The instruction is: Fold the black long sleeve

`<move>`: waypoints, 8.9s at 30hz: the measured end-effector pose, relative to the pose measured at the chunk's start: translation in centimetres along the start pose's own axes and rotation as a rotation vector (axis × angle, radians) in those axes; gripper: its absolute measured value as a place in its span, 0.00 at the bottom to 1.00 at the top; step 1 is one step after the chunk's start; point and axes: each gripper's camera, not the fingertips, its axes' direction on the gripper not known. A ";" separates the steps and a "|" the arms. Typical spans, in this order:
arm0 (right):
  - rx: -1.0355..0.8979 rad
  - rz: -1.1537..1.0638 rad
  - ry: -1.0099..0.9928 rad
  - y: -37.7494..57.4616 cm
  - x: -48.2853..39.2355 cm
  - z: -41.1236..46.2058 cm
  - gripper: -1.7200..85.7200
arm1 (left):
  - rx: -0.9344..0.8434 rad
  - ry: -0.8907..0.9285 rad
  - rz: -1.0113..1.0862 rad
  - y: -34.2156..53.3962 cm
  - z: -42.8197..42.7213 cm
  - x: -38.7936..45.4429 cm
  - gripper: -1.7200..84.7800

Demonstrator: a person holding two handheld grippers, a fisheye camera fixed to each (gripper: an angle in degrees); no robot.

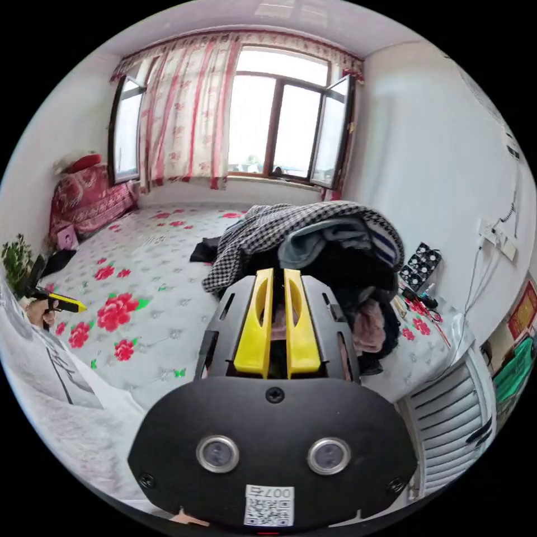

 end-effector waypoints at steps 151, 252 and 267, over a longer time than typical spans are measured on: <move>-0.179 0.357 0.069 -1.2 -11.3 9.7 0.04 | 0.406 -0.776 -0.627 -15.2 -46.3 -27.5 0.10; -0.774 -0.415 -0.439 24.4 -40.3 6.1 0.02 | 0.419 -0.084 -0.761 4.0 -65.4 -11.8 0.12; -0.992 -0.670 -0.362 28.3 -50.7 14.4 0.02 | 0.558 -0.166 -0.895 -13.7 -69.8 -36.7 0.19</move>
